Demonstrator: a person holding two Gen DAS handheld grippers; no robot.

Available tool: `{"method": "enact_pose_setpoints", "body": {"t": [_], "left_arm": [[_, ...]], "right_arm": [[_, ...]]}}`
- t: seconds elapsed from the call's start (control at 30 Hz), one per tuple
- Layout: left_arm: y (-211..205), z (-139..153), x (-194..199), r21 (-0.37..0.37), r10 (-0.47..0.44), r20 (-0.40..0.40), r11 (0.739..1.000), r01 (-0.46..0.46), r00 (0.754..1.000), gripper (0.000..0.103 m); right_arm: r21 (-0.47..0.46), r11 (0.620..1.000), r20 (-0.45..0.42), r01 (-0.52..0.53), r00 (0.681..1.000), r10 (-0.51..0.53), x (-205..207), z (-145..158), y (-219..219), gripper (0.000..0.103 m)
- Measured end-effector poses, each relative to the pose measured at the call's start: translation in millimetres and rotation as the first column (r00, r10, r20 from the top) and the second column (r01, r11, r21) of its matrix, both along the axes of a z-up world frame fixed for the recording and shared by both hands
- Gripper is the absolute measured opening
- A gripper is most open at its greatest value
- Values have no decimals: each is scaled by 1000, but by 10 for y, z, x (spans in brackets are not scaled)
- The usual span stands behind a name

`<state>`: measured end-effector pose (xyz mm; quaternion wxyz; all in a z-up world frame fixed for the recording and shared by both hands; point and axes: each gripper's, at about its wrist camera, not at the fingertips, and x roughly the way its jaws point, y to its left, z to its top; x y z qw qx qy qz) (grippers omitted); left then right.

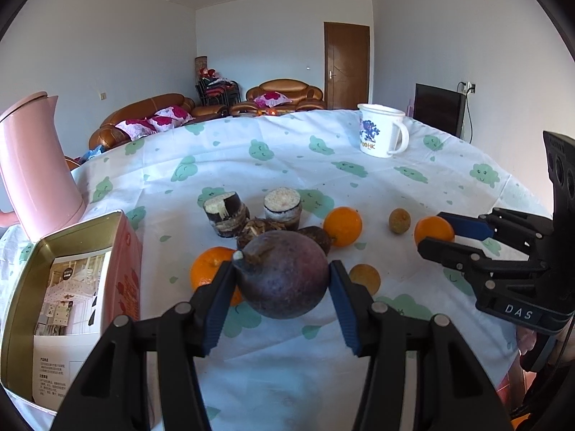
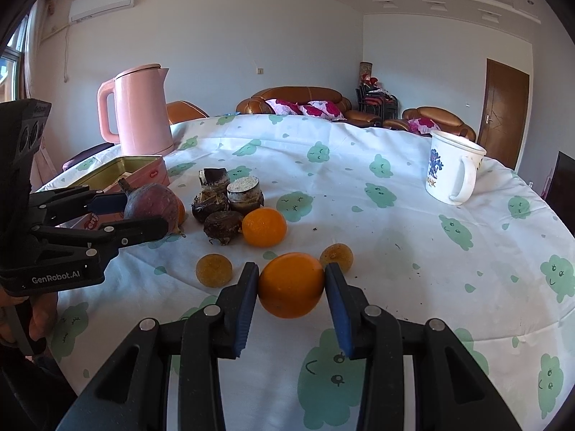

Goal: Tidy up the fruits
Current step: 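Lift the purple fruit with the left tool while the right tool lifts the orange toward the tin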

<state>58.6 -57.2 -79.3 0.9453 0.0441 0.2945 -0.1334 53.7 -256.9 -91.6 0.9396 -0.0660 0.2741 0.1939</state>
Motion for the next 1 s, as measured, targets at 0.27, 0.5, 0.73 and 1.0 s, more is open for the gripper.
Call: {"method": "enact_pose_setpoints", "body": {"t": [0.27,0.5,0.73,1.0], "left_arm": [[38,35,-68,-12,11,46,1000,-10,999,55],[47,60,-108,-13,19,74,1000,-18,997,55],[57,73,-149,-15,26,100,1000,-25,995,55],[77,91,-197,-22,39,127,999,-37,991,55]], "right_arm": [[6,1000,46,-10,999,9,-68,22,-1,40],[8,1000,70,-14,997,13,-103,29,-2,40],[10,1000,99,-19,995,18,-144,37,-8,40],[14,1000,133,-25,991,23,-190,51,-21,40]]}}
